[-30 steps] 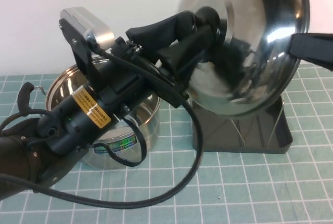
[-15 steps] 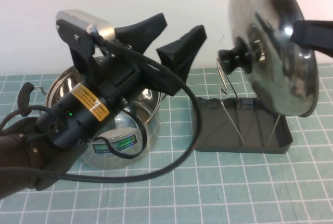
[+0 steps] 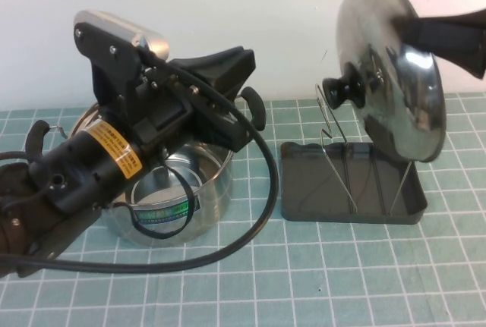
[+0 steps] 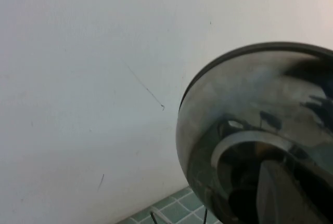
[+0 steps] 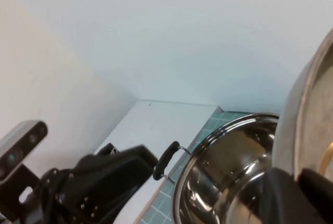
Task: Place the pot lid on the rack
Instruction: Place the pot lid on the pot rack
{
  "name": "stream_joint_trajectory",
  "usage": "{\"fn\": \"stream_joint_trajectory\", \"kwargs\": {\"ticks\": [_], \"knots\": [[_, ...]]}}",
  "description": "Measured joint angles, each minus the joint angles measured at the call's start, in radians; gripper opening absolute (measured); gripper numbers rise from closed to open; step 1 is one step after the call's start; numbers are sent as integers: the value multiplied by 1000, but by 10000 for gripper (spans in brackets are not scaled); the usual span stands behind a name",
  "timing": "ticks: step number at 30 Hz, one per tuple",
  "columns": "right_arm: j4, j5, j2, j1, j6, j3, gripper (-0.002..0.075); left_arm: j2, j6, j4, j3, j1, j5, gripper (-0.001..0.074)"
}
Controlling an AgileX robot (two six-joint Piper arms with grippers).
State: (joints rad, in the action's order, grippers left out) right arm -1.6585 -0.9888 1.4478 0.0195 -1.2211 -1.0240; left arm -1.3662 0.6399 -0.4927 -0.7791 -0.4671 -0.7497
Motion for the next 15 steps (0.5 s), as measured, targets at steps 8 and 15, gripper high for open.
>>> {"fn": "stream_joint_trajectory", "kwargs": {"ticks": [8, 15], "knots": [[-2, 2, 61, -4, 45, -76, 24, 43, 12, -93, 6, 0, 83, 4], [-4, 60, 162, -75, 53, -86, 24, 55, 30, -90, 10, 0, 204, 1]]}}
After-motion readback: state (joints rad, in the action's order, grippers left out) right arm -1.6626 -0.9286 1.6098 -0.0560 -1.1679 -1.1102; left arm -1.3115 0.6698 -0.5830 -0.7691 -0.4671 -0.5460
